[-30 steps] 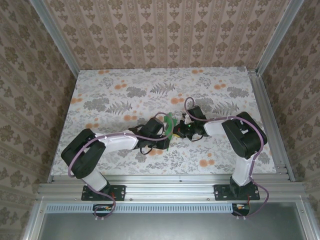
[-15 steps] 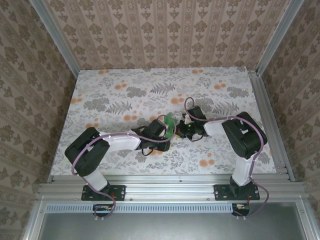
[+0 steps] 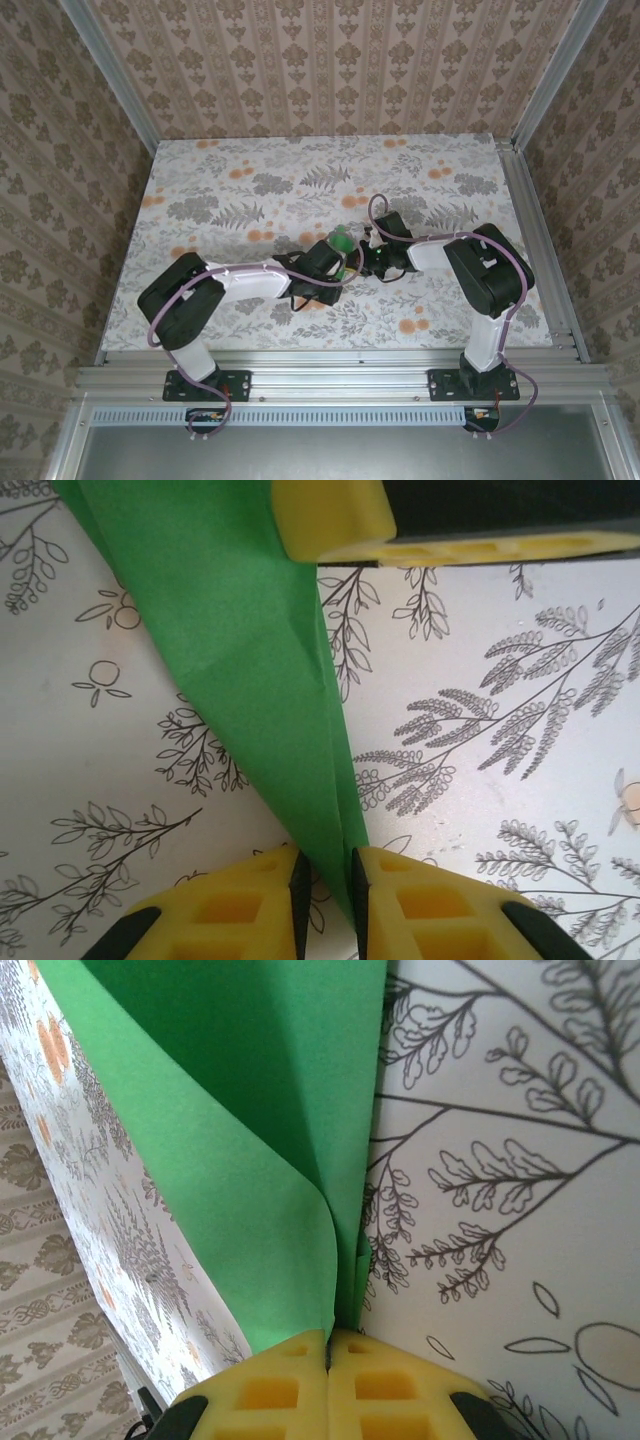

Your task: Fold a paper plane with a square sheet of paper (pick it up from the middle)

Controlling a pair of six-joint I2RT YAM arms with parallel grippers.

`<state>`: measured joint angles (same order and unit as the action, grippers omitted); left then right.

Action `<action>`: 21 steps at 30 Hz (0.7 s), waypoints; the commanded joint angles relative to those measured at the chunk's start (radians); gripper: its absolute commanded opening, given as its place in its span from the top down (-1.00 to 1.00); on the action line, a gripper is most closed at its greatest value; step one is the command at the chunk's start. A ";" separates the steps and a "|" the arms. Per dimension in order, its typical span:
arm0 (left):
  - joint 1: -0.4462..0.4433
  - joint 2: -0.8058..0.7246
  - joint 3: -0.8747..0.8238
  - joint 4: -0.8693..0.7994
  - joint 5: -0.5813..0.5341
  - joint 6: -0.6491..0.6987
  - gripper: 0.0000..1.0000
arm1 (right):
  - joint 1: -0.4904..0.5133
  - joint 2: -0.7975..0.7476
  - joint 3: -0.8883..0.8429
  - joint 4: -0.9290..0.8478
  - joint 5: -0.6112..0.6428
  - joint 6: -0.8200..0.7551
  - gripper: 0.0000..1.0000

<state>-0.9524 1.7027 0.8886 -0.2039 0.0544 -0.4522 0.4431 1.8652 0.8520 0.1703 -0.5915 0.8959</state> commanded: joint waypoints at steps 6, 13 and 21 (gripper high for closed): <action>-0.034 0.087 0.044 -0.206 -0.150 0.108 0.62 | 0.011 -0.054 0.046 -0.085 0.019 -0.039 1.00; -0.039 0.094 0.044 -0.233 -0.195 0.128 0.65 | 0.011 -0.032 0.076 -0.123 0.027 -0.073 1.00; -0.040 0.094 0.049 -0.243 -0.210 0.167 0.66 | 0.011 -0.009 0.095 -0.133 0.032 -0.090 1.00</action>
<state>-0.9936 1.7401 0.9573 -0.3149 -0.0917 -0.3542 0.4458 1.8412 0.9096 0.0463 -0.5755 0.8230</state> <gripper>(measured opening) 0.171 0.068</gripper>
